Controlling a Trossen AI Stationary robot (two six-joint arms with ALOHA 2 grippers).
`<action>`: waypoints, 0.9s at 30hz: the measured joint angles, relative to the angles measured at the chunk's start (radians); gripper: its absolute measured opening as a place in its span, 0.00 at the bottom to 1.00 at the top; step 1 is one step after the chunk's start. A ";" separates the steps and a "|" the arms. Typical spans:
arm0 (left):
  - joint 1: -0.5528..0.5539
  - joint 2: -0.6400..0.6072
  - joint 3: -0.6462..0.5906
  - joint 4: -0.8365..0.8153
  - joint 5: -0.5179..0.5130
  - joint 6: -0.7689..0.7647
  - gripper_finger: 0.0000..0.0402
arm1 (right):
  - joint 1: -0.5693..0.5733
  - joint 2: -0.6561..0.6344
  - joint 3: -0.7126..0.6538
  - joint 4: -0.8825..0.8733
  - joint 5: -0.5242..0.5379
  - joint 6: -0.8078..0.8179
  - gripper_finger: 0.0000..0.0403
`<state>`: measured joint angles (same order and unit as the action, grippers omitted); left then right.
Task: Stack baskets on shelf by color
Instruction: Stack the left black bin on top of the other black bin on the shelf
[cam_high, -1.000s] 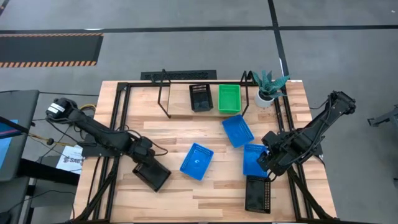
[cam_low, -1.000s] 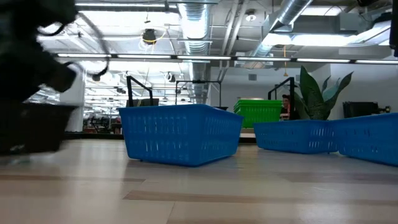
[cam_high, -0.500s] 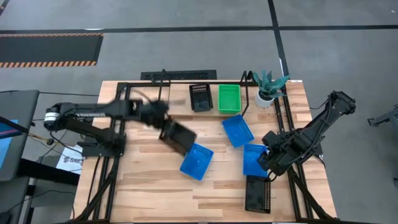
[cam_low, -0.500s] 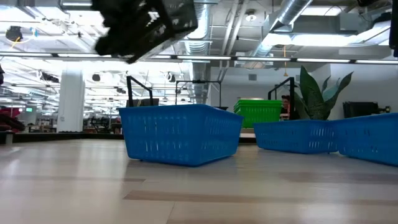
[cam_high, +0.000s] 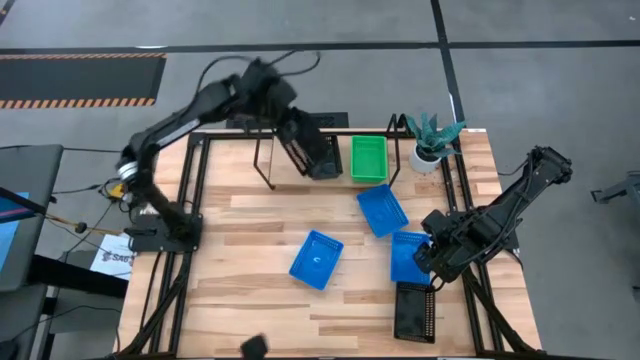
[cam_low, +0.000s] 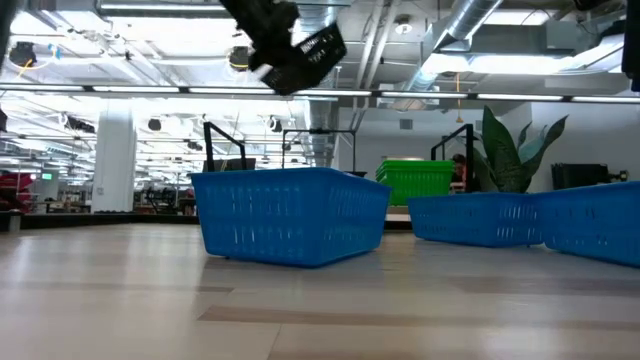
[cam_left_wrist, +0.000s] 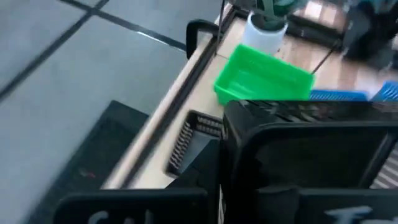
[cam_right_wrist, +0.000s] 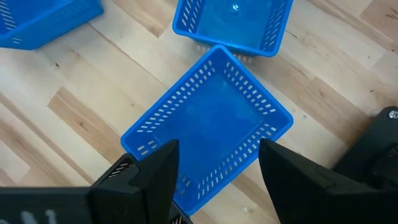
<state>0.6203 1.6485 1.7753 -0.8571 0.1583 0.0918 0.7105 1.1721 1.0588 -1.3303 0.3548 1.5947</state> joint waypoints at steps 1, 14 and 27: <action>0.013 0.049 0.057 -0.033 0.016 0.055 0.00 | 0.000 0.000 0.000 0.000 0.004 0.002 0.61; 0.061 0.535 0.579 -0.310 0.033 0.430 0.00 | -0.001 0.000 0.000 0.002 0.042 0.054 0.61; 0.039 0.582 0.529 -0.342 -0.013 0.499 0.00 | -0.015 0.000 0.000 0.006 0.041 0.057 0.61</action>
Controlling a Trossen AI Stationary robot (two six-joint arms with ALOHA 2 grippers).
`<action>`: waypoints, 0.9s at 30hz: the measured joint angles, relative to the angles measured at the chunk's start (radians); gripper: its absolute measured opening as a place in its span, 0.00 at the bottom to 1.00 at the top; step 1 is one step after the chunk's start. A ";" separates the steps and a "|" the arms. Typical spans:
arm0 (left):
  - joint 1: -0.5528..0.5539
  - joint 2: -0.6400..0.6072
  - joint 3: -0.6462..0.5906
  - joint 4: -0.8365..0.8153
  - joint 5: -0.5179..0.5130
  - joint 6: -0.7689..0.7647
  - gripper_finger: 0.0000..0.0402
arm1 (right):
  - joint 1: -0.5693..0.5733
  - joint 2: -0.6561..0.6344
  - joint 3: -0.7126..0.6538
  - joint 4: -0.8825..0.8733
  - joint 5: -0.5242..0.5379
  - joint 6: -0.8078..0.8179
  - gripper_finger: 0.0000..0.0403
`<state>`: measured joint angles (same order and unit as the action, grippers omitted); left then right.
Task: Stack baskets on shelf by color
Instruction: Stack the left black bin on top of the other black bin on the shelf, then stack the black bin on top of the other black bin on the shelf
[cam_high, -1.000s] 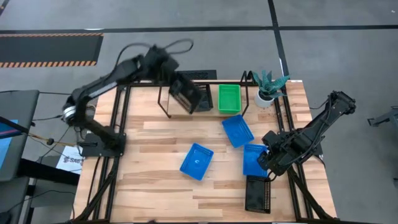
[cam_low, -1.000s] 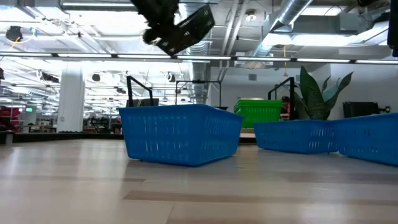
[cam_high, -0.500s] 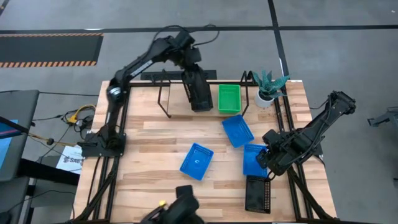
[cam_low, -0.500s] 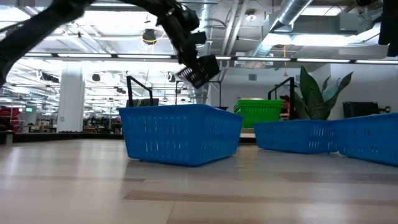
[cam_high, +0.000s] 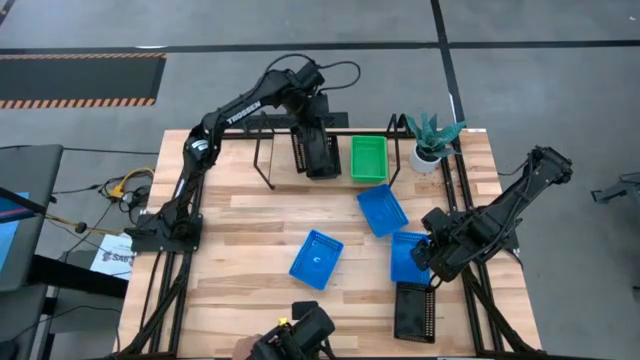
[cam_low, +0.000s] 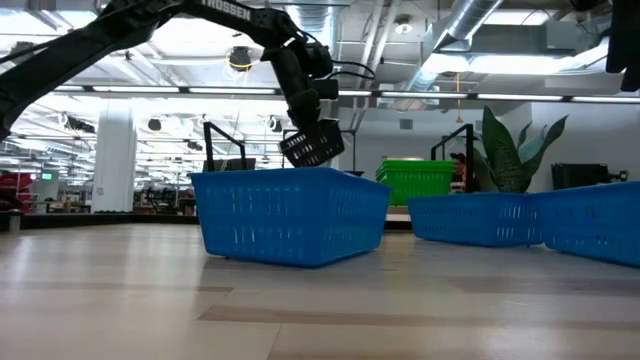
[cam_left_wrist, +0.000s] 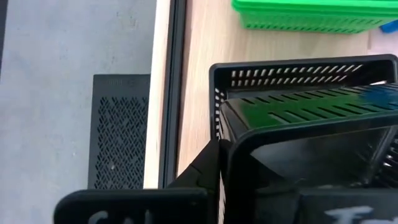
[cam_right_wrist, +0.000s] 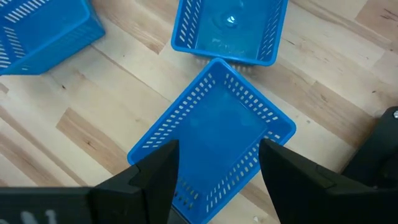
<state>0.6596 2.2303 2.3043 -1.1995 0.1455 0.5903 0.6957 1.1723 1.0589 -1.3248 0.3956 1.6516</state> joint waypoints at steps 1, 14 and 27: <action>-0.002 0.000 0.000 0.000 0.001 0.000 0.00 | -0.002 0.000 0.000 0.000 0.000 0.000 0.61; -0.053 0.000 0.000 0.008 0.003 0.095 0.13 | -0.011 0.000 0.000 0.000 -0.004 -0.003 0.61; -0.054 -0.009 0.053 0.003 -0.163 0.000 0.29 | -0.011 0.000 0.000 0.000 -0.004 -0.003 0.61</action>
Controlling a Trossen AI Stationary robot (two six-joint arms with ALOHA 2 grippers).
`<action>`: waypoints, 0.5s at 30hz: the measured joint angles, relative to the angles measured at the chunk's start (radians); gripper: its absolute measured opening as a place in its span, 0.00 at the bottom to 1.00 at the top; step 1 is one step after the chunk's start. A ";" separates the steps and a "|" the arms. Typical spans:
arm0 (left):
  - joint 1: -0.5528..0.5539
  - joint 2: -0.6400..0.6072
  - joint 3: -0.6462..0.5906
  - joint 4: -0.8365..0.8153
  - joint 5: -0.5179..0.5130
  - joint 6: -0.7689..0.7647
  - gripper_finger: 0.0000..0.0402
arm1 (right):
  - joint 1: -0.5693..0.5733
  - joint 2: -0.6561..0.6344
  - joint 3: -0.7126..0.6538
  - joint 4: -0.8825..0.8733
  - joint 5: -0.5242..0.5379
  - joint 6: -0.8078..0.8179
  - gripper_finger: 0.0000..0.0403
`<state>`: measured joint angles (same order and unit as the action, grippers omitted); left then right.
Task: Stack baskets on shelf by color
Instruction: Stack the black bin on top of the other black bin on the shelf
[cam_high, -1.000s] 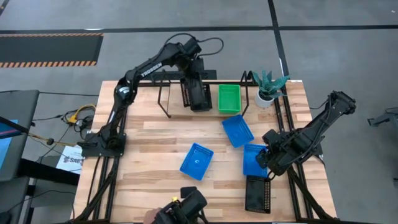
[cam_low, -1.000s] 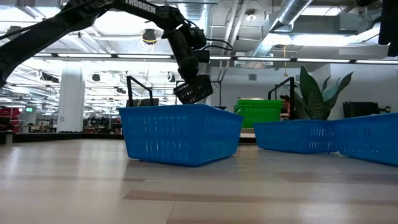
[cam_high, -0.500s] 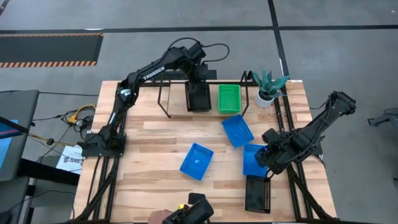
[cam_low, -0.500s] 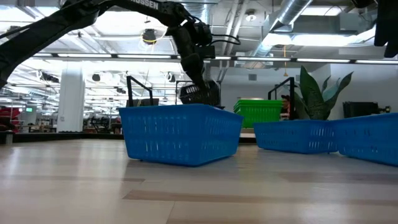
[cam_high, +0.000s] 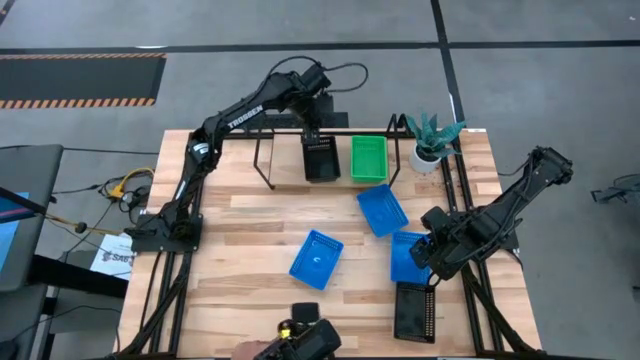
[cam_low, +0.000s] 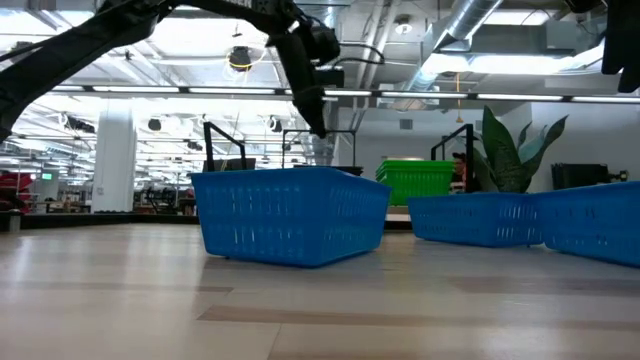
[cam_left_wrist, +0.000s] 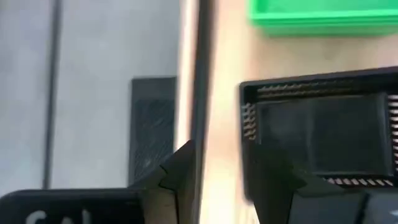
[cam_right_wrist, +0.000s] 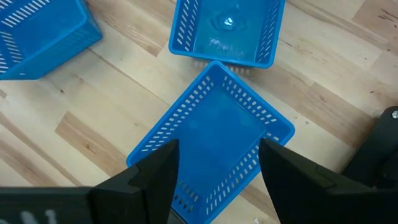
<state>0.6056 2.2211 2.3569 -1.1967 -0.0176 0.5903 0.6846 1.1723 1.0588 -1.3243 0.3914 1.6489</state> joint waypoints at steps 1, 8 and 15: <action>0.000 -0.018 -0.008 -0.009 -0.032 -0.024 0.29 | 0.000 0.000 0.000 -0.001 0.000 0.000 0.61; -0.011 -0.088 -0.016 -0.065 0.415 -0.187 0.26 | 0.000 0.000 0.000 -0.006 0.000 0.000 0.61; -0.128 -0.088 -0.016 -0.055 0.650 -0.315 0.26 | 0.000 0.014 0.000 -0.009 -0.128 0.003 0.61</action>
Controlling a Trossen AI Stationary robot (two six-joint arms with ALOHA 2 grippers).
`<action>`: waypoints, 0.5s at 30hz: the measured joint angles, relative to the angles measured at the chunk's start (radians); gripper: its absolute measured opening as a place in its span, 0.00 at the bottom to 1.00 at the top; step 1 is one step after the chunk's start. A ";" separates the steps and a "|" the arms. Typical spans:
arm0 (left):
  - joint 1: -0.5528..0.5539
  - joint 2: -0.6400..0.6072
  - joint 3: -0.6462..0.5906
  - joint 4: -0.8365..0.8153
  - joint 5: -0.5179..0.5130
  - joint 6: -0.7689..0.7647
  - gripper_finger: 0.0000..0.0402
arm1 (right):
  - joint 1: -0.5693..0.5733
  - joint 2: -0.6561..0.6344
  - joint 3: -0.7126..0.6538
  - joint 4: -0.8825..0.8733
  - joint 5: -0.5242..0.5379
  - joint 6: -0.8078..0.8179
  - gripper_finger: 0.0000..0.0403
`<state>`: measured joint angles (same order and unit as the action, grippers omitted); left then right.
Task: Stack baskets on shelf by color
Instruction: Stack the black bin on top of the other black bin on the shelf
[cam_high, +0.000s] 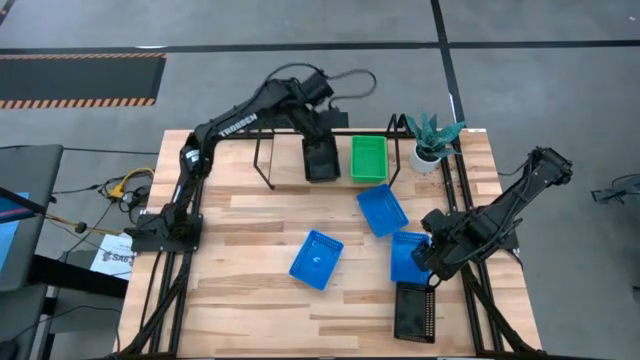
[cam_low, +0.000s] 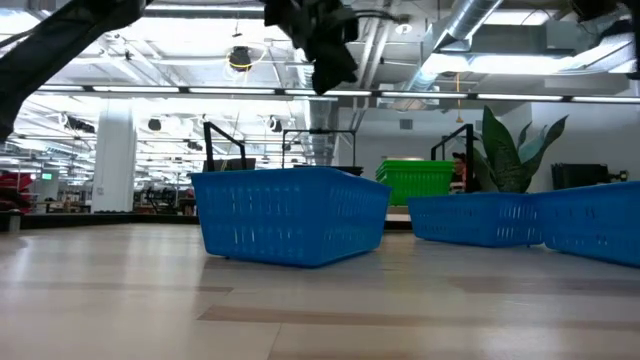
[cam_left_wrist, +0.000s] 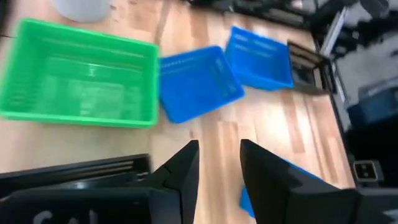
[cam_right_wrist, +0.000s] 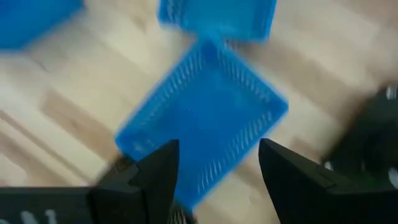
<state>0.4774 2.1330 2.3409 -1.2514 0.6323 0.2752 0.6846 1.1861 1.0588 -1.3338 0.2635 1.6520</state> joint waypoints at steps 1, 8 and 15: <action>-0.026 0.000 0.000 -0.007 -0.014 0.000 0.26 | 0.002 0.010 0.000 0.001 -0.044 0.000 0.61; -0.183 0.000 0.000 -0.131 -0.021 -0.087 0.26 | 0.083 0.145 0.000 0.010 -0.351 0.047 0.61; -0.335 -0.036 0.001 -0.269 -0.065 -0.102 0.26 | 0.199 0.363 0.000 0.102 -0.582 0.145 0.61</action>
<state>0.1423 2.0967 2.3417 -1.5199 0.5673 0.1731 0.8834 1.5487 1.0588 -1.2314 -0.3182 1.7971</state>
